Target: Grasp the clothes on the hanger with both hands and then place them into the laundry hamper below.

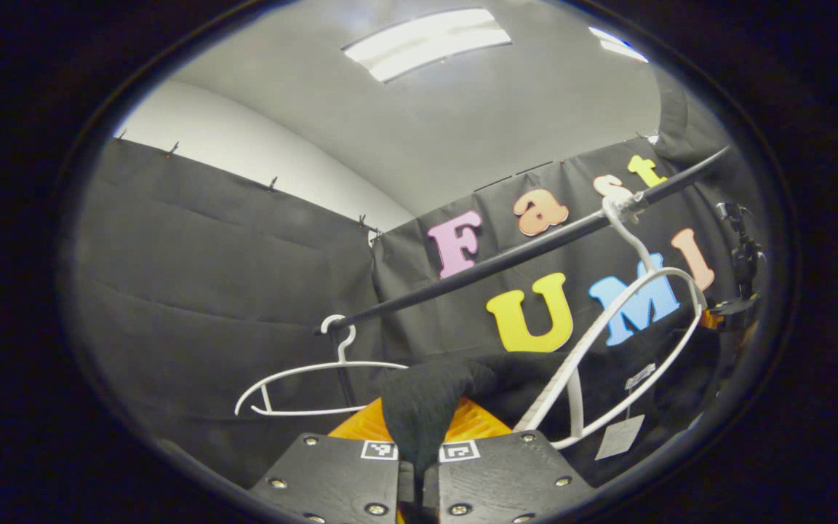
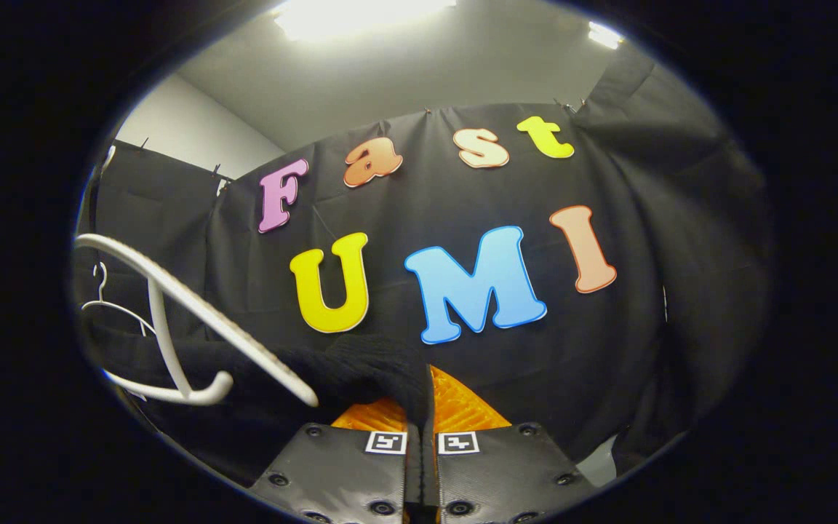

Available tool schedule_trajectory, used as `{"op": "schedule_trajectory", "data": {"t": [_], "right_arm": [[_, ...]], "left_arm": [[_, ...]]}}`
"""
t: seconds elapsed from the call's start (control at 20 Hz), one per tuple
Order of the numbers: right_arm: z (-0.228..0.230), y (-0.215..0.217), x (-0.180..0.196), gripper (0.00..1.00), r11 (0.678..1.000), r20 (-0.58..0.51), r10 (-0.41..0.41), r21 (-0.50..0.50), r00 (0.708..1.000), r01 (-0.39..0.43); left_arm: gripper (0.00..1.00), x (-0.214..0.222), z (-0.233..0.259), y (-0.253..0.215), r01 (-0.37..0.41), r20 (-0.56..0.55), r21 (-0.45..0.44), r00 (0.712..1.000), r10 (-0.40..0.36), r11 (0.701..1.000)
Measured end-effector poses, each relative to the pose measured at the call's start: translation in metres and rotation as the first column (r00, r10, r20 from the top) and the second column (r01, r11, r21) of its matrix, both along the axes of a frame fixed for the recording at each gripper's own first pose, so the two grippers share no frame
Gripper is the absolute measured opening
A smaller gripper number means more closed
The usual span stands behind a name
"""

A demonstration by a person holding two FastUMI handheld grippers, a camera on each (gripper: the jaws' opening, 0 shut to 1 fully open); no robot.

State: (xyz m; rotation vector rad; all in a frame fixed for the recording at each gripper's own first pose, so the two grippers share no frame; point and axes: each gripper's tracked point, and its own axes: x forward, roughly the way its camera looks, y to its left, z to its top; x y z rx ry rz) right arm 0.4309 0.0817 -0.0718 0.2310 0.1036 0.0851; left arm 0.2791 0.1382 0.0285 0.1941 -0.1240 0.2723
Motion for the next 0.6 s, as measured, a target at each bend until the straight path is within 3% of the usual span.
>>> {"op": "schedule_trajectory", "data": {"t": [0.6], "right_arm": [[-0.036, 0.009, -0.063, 0.02, 0.992, -0.058, 0.060, -0.111, 0.997, -0.066]], "left_arm": [[0.04, -0.038, -0.065, 0.011, -0.012, -0.090, -0.045, 0.996, 0.008, 0.999]]}}
